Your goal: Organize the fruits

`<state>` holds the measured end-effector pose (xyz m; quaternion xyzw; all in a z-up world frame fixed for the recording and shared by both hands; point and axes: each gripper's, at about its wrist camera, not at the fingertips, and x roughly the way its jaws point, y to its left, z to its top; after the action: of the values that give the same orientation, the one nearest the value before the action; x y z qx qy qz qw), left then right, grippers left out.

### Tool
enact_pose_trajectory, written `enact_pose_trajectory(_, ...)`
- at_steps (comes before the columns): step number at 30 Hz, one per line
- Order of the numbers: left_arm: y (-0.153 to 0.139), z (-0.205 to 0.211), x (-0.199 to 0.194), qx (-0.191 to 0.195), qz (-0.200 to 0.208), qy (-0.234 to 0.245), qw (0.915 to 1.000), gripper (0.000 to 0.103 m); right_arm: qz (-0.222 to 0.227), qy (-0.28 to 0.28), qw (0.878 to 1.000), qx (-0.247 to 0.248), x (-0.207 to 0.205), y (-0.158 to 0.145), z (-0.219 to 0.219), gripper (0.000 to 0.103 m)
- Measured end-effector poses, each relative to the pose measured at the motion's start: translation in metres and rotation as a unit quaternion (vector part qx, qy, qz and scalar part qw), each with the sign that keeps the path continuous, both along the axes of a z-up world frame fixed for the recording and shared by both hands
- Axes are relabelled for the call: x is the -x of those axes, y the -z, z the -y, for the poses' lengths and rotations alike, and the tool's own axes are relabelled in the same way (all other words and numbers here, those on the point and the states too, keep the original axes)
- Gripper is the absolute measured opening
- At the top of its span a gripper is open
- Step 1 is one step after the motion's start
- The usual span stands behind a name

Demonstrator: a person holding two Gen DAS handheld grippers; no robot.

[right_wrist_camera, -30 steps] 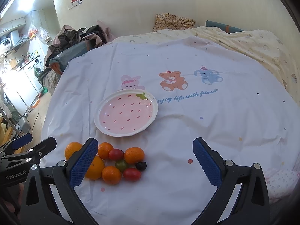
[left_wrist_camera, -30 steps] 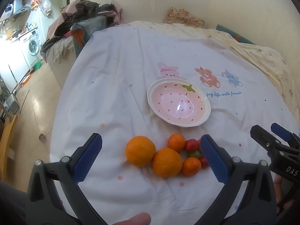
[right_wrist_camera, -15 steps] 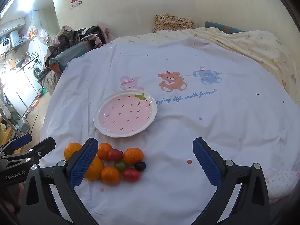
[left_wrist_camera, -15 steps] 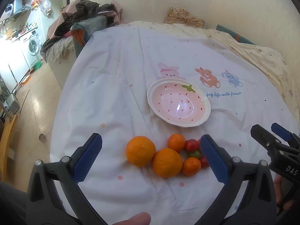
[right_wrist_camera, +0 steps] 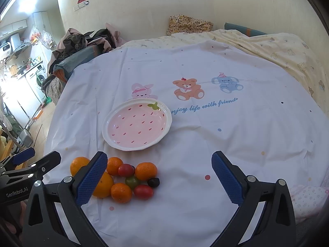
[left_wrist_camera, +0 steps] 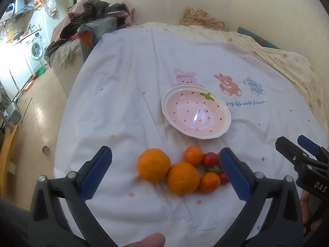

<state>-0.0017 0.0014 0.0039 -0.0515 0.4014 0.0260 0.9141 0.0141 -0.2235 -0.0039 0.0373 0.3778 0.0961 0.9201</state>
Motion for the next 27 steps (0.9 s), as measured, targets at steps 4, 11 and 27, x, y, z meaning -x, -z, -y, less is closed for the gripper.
enact_pose_trajectory(4,0.0001,0.0001,0.0,-0.001,0.0,0.0,1.0,0.103,0.0,0.0,1.0,0.0,-0.0001,0.0001,-0.0004,0.103)
enact_pose_trajectory(11,0.0016,0.0003,0.0005,-0.001,-0.001,0.0,1.0,0.103,0.0,0.0,1.0,-0.002,0.0003,-0.0003,0.0006,0.103)
enact_pose_trajectory(27,0.0037,-0.0017,0.0004,0.005,-0.006,-0.001,1.0,0.103,-0.002,0.0,1.0,-0.003,0.0008,0.0005,0.0014,0.103)
